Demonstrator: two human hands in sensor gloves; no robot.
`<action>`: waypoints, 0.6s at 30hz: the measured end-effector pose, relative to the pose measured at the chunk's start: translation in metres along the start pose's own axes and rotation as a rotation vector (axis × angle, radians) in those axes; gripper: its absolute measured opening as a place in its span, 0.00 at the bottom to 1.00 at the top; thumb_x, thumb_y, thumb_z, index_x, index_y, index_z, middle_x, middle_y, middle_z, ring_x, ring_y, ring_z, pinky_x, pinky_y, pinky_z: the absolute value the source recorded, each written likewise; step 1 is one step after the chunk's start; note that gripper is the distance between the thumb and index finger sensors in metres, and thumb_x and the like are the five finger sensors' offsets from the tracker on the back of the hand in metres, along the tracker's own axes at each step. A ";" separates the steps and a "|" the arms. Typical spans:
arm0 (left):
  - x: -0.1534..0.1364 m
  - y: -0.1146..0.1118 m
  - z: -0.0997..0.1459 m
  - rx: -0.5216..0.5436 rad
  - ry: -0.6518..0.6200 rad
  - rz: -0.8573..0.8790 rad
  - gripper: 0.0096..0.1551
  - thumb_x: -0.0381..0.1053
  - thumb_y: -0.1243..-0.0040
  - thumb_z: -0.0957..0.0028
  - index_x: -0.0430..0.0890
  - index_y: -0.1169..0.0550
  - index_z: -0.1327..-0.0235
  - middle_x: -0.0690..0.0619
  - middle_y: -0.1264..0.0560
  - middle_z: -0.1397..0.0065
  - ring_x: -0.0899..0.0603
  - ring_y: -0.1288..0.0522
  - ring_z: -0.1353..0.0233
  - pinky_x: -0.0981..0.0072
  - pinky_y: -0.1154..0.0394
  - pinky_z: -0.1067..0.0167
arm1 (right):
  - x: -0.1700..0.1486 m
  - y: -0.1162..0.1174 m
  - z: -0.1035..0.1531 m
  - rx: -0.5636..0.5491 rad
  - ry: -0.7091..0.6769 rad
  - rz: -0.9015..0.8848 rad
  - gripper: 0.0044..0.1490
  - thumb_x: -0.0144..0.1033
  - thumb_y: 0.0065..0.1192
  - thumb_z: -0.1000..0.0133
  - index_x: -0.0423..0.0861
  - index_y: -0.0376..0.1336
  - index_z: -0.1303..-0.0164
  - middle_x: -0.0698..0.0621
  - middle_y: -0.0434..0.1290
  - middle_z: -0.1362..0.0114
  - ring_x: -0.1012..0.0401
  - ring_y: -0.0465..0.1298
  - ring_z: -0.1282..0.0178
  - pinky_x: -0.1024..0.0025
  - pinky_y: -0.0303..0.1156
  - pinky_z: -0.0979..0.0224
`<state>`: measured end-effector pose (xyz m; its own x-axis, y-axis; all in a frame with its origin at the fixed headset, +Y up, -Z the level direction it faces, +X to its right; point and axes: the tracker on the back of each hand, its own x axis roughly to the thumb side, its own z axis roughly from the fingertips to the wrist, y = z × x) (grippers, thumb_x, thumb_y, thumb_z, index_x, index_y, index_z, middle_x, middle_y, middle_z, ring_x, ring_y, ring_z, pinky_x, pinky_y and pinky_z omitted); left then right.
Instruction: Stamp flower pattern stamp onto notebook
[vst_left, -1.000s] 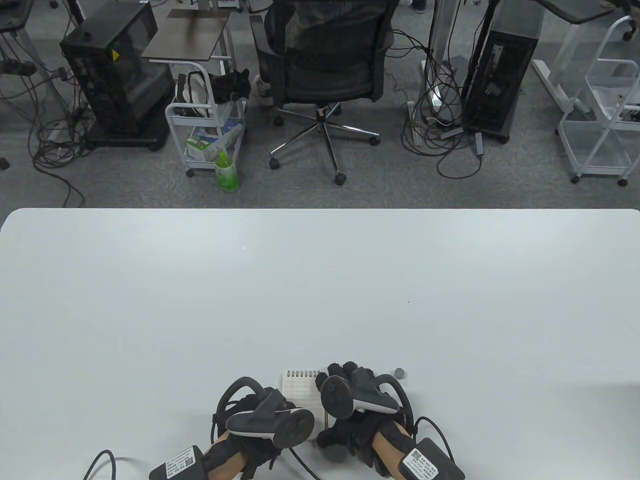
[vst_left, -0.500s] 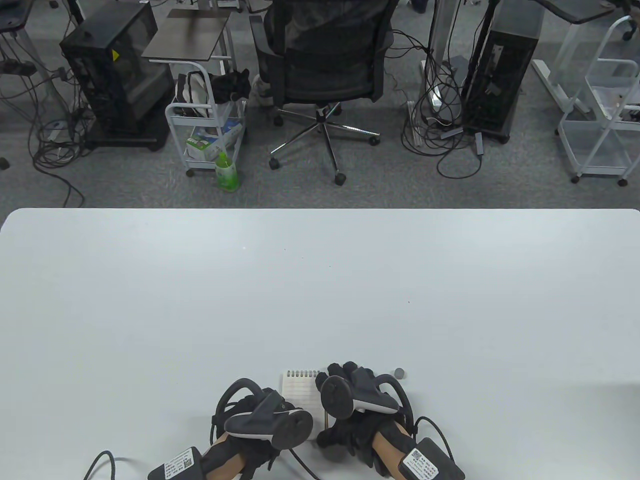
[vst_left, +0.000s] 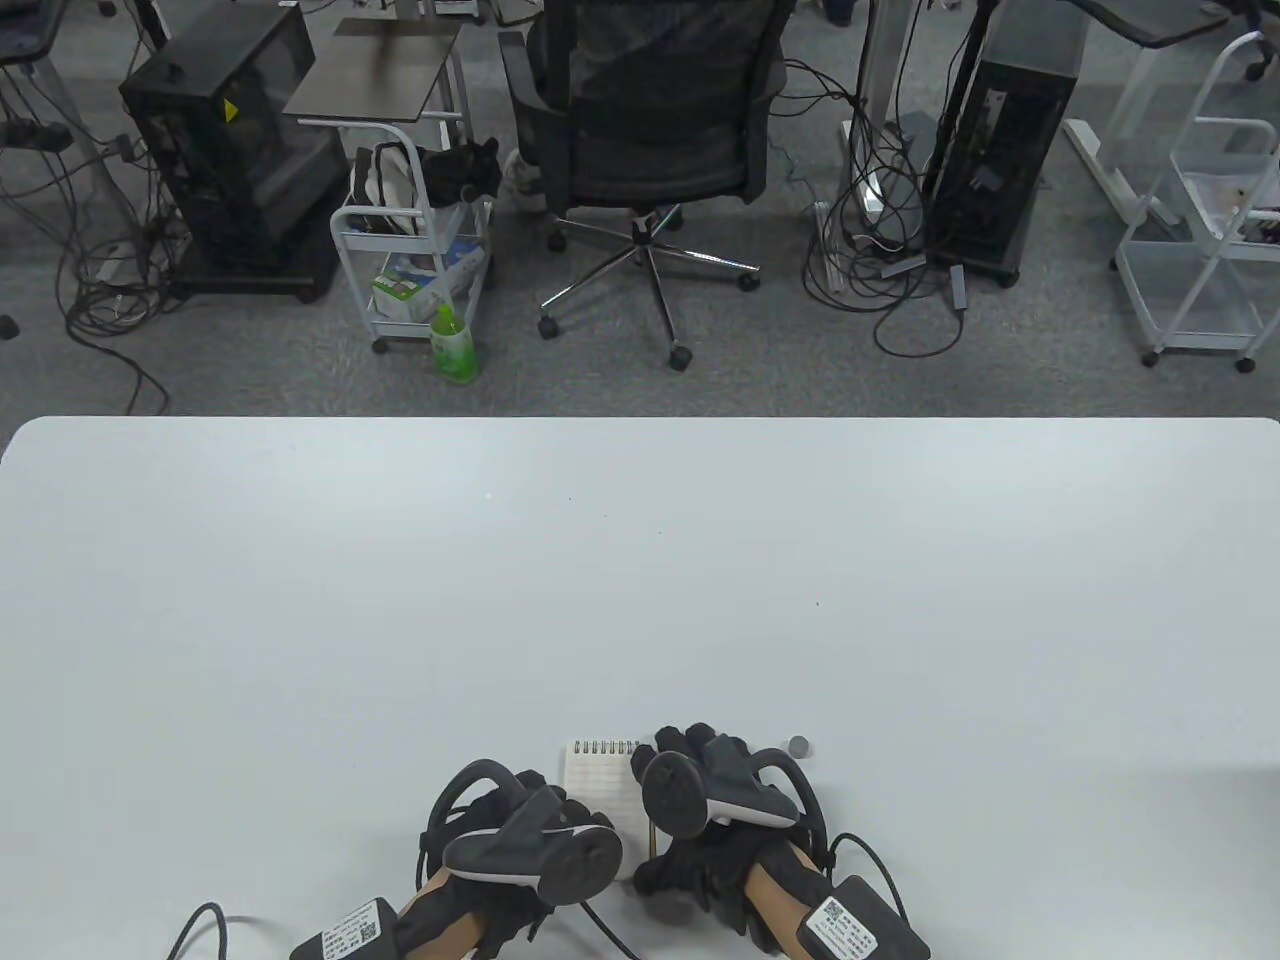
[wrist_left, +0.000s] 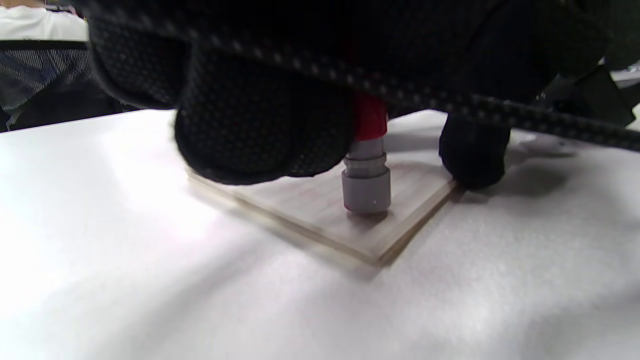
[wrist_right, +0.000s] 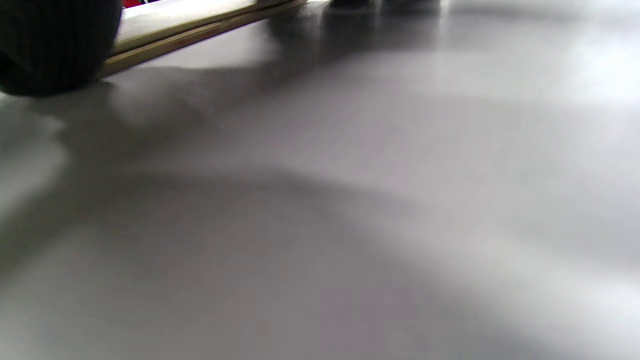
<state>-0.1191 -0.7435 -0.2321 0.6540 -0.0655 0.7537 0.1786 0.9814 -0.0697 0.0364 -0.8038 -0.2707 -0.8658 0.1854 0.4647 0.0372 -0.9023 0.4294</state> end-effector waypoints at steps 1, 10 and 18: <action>0.000 0.001 0.001 0.015 0.001 0.002 0.23 0.52 0.38 0.56 0.47 0.20 0.48 0.48 0.15 0.50 0.43 0.14 0.55 0.39 0.26 0.40 | 0.000 0.000 0.000 0.000 0.000 0.001 0.69 0.66 0.64 0.61 0.50 0.35 0.20 0.39 0.31 0.19 0.35 0.35 0.19 0.33 0.36 0.23; 0.008 0.001 -0.004 0.049 -0.029 0.001 0.24 0.53 0.39 0.56 0.47 0.20 0.48 0.48 0.15 0.50 0.43 0.14 0.55 0.39 0.25 0.40 | 0.000 0.000 0.000 -0.002 -0.001 0.002 0.69 0.67 0.64 0.61 0.50 0.35 0.20 0.39 0.31 0.19 0.35 0.35 0.19 0.32 0.36 0.23; 0.012 -0.001 -0.010 0.054 -0.038 -0.008 0.23 0.53 0.39 0.56 0.47 0.20 0.48 0.49 0.15 0.50 0.44 0.14 0.56 0.39 0.25 0.40 | 0.000 0.000 0.000 -0.002 -0.001 0.002 0.69 0.67 0.64 0.62 0.50 0.35 0.20 0.39 0.31 0.19 0.35 0.35 0.19 0.32 0.36 0.23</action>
<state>-0.1042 -0.7468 -0.2290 0.6238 -0.0674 0.7787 0.1430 0.9893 -0.0290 0.0365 -0.8039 -0.2707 -0.8653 0.1840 0.4664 0.0378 -0.9037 0.4266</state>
